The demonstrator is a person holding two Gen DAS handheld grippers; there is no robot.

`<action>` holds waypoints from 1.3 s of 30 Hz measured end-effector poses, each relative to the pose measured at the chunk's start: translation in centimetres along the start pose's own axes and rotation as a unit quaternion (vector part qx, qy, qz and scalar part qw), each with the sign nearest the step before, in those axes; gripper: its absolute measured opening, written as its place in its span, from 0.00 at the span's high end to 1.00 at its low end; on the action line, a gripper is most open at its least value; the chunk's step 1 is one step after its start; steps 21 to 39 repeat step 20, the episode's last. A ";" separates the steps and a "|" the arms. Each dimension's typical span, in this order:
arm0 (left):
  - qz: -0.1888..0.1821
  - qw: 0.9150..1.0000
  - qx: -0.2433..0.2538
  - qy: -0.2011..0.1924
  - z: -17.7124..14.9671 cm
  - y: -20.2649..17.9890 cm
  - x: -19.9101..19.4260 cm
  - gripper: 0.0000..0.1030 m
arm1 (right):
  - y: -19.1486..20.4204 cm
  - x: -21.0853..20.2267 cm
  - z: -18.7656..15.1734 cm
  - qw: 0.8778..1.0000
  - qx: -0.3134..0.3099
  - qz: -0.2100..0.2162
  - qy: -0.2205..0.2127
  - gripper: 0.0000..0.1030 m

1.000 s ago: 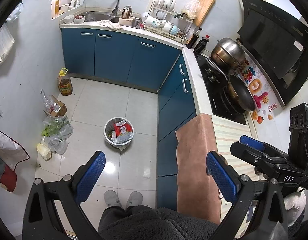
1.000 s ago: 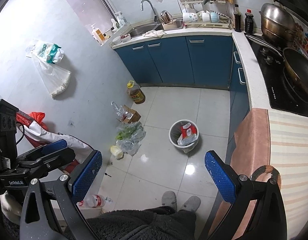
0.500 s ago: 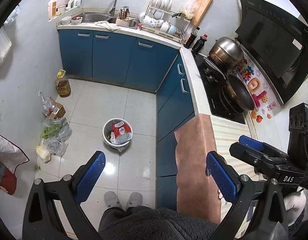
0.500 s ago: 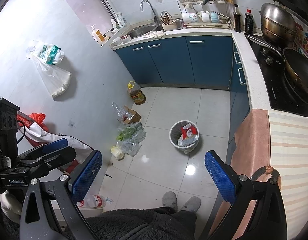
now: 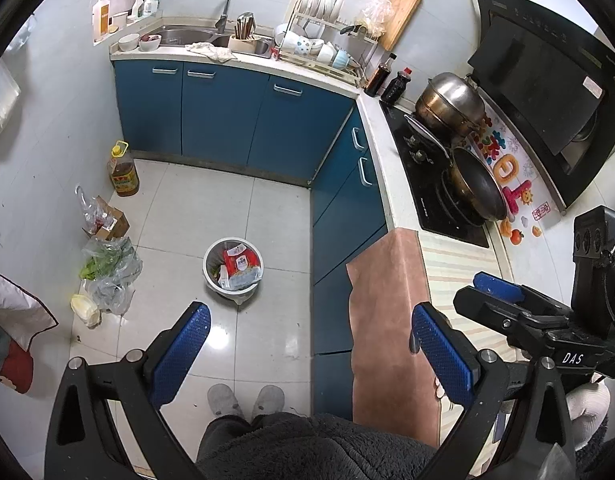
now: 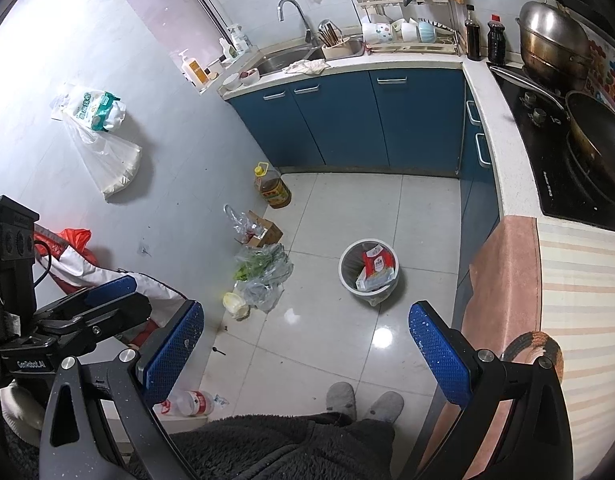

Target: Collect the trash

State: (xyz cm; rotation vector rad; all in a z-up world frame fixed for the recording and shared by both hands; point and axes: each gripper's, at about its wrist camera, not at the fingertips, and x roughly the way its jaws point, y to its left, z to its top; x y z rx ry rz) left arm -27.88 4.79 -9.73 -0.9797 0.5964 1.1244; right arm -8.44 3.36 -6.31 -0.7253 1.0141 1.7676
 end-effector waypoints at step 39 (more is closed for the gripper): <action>-0.013 1.000 0.005 -0.003 1.4 0.2 -0.2 0.00 | 0.2 0.2 0.2 1.000 0.002 0.001 -0.001 0.00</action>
